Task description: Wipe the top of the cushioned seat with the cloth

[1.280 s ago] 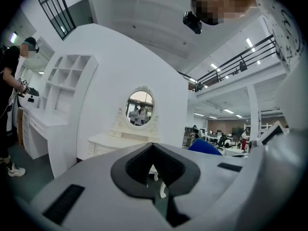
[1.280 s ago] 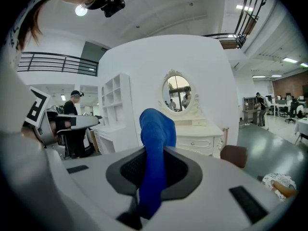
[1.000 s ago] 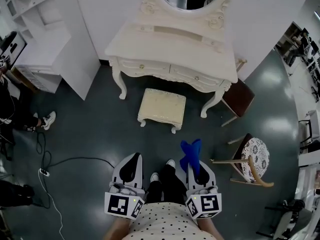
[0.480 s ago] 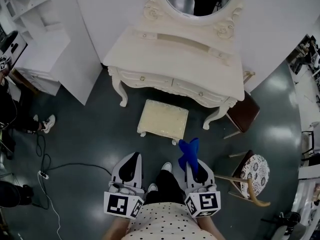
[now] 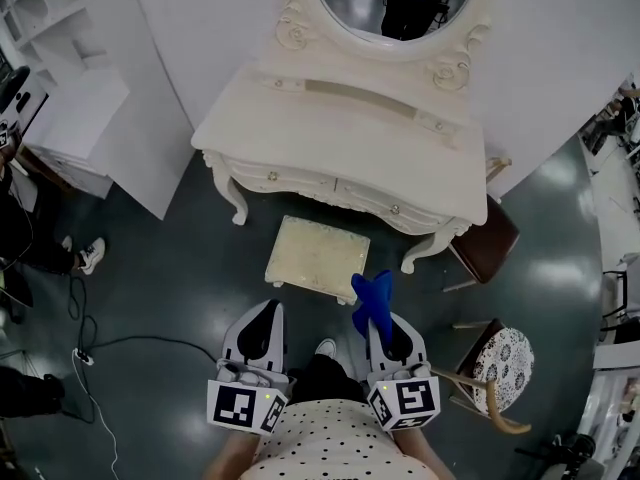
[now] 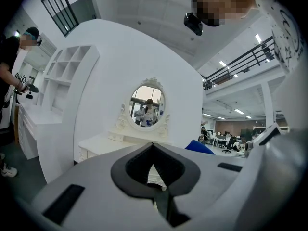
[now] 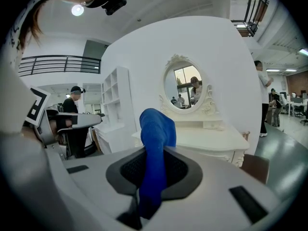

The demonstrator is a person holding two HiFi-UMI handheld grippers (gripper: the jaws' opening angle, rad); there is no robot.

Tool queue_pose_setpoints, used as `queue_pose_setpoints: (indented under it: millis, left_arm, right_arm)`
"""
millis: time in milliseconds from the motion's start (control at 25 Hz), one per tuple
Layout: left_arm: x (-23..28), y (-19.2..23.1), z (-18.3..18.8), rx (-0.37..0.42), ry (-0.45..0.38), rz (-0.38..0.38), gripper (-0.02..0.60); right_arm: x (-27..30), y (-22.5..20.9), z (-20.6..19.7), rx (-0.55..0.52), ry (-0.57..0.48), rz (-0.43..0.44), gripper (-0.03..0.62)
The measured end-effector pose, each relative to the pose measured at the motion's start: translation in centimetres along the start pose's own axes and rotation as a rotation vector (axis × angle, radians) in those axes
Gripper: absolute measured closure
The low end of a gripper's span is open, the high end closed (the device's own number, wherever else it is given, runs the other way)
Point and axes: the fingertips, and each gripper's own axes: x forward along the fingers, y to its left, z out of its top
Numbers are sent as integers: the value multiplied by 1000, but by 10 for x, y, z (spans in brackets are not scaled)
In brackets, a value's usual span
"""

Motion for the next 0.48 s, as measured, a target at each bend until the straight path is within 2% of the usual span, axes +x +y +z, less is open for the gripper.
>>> queue_pose_setpoints:
  millis: [240,480]
  left_arm:
    - [17,5,12,5,-1,-22,589]
    - [33,-3,2,-4,16,-78,589]
  right_arm:
    - [13,1,6,9,11,8,533]
    - [23,-1,-1,8,28,-8,533]
